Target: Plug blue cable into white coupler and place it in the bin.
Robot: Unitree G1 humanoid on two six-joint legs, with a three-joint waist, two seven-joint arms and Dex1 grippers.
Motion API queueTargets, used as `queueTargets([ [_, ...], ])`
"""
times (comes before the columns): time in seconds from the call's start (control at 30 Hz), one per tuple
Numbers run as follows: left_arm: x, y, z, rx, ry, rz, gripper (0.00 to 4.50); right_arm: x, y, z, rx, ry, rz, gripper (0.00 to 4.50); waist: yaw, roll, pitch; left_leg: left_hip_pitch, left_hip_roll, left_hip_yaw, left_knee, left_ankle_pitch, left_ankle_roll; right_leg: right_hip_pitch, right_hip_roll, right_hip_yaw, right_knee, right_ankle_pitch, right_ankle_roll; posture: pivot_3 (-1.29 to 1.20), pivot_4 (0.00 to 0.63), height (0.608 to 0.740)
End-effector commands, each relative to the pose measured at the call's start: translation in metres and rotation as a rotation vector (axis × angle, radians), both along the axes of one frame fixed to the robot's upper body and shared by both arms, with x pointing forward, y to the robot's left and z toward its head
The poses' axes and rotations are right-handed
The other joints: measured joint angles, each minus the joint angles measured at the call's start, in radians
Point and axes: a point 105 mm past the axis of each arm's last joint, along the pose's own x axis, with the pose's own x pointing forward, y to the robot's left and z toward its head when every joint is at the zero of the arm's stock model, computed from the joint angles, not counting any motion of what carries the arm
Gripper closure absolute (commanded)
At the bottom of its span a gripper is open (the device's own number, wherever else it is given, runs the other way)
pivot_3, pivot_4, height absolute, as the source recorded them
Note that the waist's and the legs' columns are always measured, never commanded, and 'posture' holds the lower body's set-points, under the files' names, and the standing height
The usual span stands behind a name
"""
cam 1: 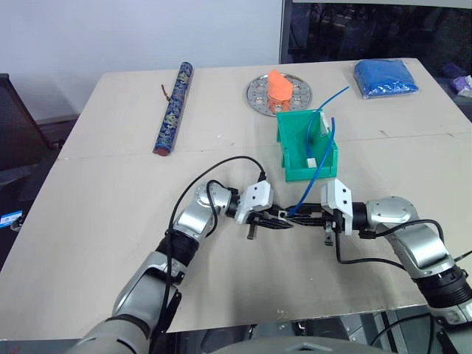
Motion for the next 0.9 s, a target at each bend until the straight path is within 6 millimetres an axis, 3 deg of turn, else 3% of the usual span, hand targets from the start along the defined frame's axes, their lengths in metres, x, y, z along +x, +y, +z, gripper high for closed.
queueTargets([
  [0.03,0.0,0.001,0.003,0.021,-0.019,-0.011,3.91,0.003,0.005,0.006,0.002,-0.044,0.024,4.5,-0.001,0.0,0.0,0.0,0.0,0.0,0.0,0.0,0.0,0.0,0.0,0.0,0.0,0.0,0.0,0.0,0.15,0.74],
  [0.2,0.001,0.001,0.003,0.023,-0.021,-0.008,3.91,0.004,0.009,0.005,0.004,-0.046,0.042,4.5,0.0,0.0,0.0,0.0,0.0,0.0,0.0,0.0,0.0,0.0,0.0,0.0,0.001,0.0,0.0,0.0,0.15,0.74],
  [0.63,0.004,0.002,0.006,0.017,-0.028,0.007,3.91,0.003,0.009,-0.023,-0.151,0.023,0.069,4.5,-0.002,-0.001,-0.001,0.002,0.0,0.001,0.0,0.0,-0.001,0.0,0.0,0.001,0.004,0.0,0.0,0.0,0.15,0.74],
  [0.77,0.005,0.001,0.007,0.011,-0.03,0.012,3.91,0.002,0.007,-0.051,-0.24,0.171,0.033,4.5,-0.002,-0.002,-0.002,0.003,0.0,0.001,0.0,0.001,-0.001,0.0,0.0,0.001,0.006,0.0,0.0,0.0,0.15,0.74],
  [0.9,0.006,-0.001,0.008,0.0,-0.027,0.016,3.91,-0.013,-0.002,-0.086,-0.347,0.31,0.046,4.5,-0.003,-0.007,-0.012,0.005,0.001,0.0,0.0,0.001,-0.001,0.001,0.001,0.001,0.007,0.0,0.0,0.0,0.15,0.74],
])
